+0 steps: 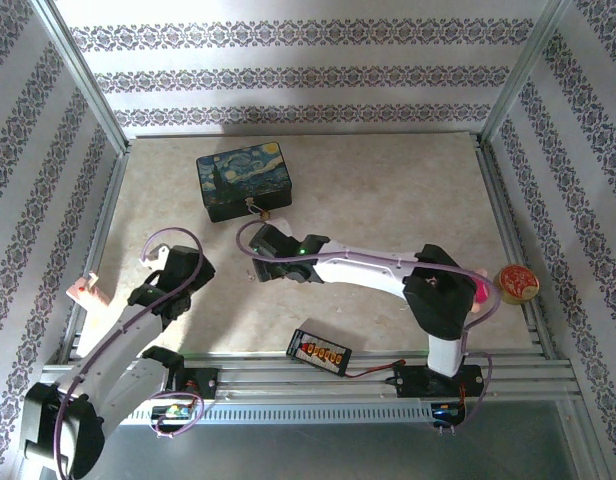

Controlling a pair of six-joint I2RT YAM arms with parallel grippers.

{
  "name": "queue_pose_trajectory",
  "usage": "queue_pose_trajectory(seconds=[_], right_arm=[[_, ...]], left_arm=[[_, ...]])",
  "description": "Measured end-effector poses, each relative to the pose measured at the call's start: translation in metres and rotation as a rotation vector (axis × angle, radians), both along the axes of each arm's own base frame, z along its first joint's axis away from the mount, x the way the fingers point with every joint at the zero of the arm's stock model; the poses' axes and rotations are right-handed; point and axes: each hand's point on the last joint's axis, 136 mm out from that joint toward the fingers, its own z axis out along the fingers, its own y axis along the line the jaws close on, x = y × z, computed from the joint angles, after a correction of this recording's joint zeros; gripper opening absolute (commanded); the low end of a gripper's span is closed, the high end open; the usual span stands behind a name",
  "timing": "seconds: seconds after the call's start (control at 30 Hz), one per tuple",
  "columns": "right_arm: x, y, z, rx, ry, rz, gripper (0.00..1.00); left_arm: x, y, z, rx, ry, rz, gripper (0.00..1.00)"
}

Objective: Unlock a padlock with a key

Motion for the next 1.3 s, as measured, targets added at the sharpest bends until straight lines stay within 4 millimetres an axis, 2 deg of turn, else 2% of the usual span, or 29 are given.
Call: queue_pose_trajectory(seconds=[0.23, 0.6, 0.77, 1.3], right_arm=[[-0.005, 0.031, -0.003, 0.007, 0.042, 0.111, 0.75], [-0.010, 0.051, -0.022, -0.002, 0.098, 0.146, 0.70], [-0.011, 0.061, -0.025, 0.004, 0.115, 0.161, 0.68], [-0.014, 0.071, -0.028, 0.018, 0.143, 0.184, 0.59]], left_arm=[[-0.005, 0.002, -0.009, -0.032, 0.023, 0.012, 0.99], [-0.004, 0.000, -0.003, -0.054, -0.010, 0.013, 0.99], [-0.005, 0.000, -0.001, -0.062, -0.026, 0.017, 0.99], [-0.008, 0.002, -0.004, -0.064, -0.025, 0.027, 0.99]])
